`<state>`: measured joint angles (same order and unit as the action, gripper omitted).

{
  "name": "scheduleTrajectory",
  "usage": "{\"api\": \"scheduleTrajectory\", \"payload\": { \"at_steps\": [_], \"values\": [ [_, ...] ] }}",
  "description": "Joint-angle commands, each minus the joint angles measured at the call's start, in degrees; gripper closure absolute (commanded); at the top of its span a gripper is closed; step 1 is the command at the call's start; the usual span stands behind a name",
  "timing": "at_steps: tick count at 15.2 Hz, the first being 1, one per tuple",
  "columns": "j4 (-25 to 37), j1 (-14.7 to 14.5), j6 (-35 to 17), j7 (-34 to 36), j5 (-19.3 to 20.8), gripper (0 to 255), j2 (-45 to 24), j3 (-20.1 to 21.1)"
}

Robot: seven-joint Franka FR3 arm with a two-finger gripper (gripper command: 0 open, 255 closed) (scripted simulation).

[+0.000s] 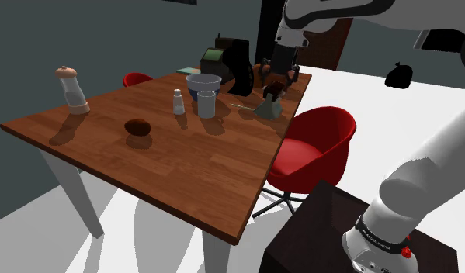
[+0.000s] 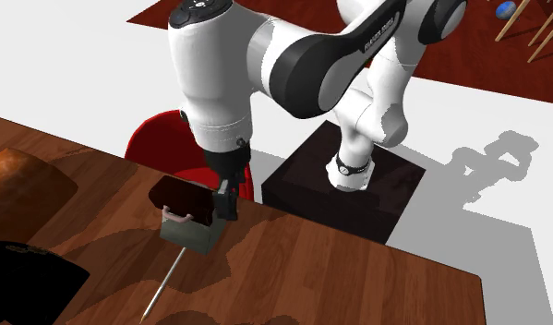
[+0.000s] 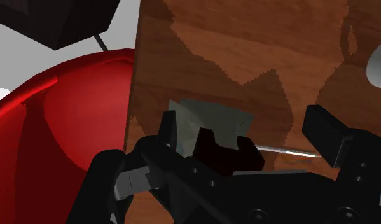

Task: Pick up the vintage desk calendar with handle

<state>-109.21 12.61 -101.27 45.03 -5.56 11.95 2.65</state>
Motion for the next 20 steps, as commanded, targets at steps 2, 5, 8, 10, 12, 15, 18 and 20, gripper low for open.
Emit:
{"api": "scheduleTrajectory", "payload": {
  "at_steps": [2, 5, 8, 10, 12, 15, 18, 20],
  "values": [
    [4.9, 2.0, -0.5, 9.1, -1.0, 0, -4.6, -1.0],
    [4.5, 2.5, -2.1, 11.3, -1.3, 0, -5.7, -1.4],
    [2.0, 2.5, -4.4, 11.1, -1.4, 0, -5.5, -1.4],
    [0.5, 2.5, -6.0, 10.9, -1.4, 0, -5.5, -1.3],
    [0.0, 2.5, -6.4, 10.9, -1.4, 0, -5.5, -1.3],
    [-0.1, 2.5, -6.5, 10.9, -1.4, 255, -5.5, -1.3],
    [-0.2, 2.5, -6.5, 10.9, -1.4, 255, -5.4, -1.3],
    [-0.1, 2.5, -6.5, 10.9, -1.4, 255, -5.4, -1.3]
  ]
}}
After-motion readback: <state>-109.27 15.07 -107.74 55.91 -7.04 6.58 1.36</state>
